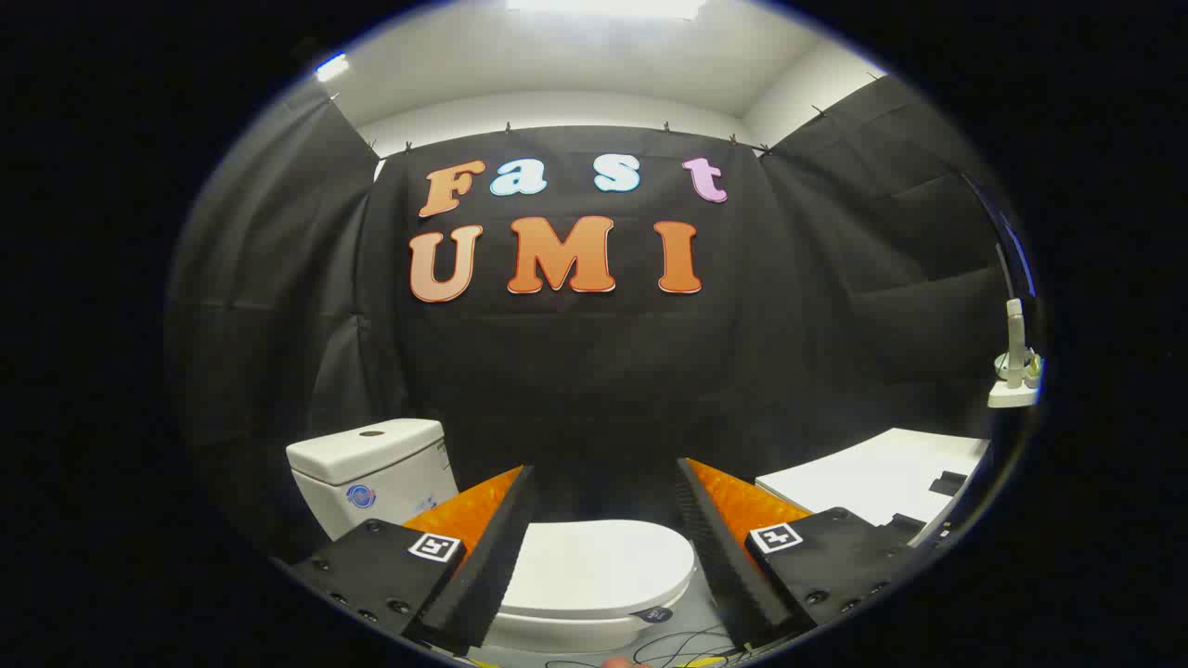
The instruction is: Open the toilet lid.
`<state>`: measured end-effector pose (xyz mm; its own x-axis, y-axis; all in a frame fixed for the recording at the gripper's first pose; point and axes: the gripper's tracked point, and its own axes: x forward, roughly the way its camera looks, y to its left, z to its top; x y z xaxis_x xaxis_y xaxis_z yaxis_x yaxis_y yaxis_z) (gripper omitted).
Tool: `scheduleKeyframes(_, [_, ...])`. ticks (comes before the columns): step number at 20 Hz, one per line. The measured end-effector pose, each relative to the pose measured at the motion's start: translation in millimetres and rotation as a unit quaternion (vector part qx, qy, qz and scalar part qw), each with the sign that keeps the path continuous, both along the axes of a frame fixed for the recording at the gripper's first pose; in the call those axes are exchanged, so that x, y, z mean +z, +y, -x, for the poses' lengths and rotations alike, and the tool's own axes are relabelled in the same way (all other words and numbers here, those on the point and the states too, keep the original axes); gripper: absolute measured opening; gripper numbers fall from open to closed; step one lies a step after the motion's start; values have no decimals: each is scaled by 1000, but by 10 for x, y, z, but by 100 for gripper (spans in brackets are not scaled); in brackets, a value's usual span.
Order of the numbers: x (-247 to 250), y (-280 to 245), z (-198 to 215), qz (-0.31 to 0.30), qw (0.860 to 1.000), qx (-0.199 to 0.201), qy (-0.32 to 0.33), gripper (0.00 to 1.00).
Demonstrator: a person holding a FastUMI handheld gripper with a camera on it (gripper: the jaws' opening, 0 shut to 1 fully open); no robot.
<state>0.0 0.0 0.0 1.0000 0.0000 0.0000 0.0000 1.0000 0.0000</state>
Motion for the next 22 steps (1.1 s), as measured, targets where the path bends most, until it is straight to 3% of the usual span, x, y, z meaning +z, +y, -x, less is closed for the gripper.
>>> scheduleKeyframes(15, [107, 20, -72, 17, 1000, 1, 10, 97])
scheduleKeyframes(22, [-192, -99, -182, 3, 1000, -6, 30, 97])
